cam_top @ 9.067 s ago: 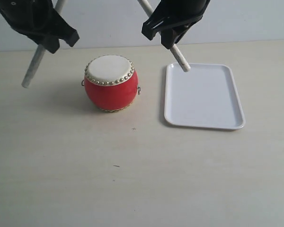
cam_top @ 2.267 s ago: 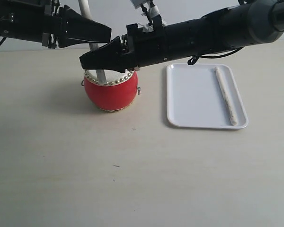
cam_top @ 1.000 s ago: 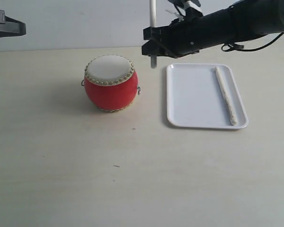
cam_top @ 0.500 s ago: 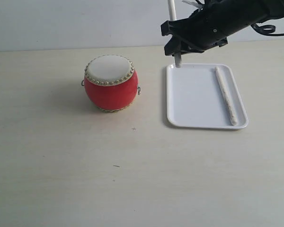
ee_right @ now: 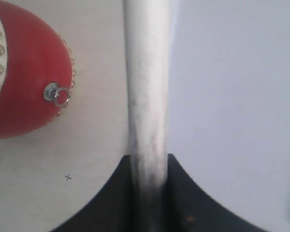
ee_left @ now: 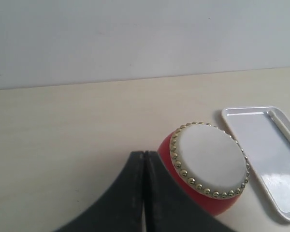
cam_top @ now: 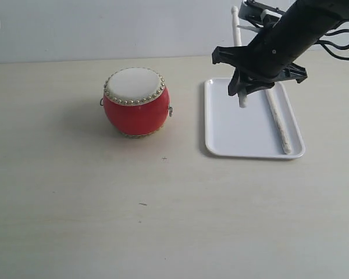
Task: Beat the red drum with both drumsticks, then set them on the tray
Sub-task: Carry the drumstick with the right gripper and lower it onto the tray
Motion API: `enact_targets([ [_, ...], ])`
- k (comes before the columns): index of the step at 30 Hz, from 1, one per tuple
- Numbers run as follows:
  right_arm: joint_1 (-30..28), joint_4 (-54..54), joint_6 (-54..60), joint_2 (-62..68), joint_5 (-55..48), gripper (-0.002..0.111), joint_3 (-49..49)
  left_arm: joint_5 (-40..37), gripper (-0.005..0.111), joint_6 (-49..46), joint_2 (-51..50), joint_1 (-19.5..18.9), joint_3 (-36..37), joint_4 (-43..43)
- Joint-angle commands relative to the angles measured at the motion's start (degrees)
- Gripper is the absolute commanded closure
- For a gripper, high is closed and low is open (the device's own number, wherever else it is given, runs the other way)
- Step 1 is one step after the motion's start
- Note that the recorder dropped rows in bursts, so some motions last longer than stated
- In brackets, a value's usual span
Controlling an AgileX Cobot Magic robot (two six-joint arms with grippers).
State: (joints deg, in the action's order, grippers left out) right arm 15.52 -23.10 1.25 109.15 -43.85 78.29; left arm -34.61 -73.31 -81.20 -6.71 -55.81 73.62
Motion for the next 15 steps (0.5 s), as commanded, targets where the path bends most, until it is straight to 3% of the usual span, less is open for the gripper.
enact_targets([
  [1, -0.20, 3.47, -3.98, 3.14, -0.55, 0.108, -0.04, -0.81, 0.107, 0.34, 0.40, -0.17, 0.13, 0.60],
  [15, -0.20, 1.10, -4.32, 11.96, -0.26, 0.108, -0.04, -2.79, 0.107, 0.34, 0.40, -0.17, 0.13, 1.50],
])
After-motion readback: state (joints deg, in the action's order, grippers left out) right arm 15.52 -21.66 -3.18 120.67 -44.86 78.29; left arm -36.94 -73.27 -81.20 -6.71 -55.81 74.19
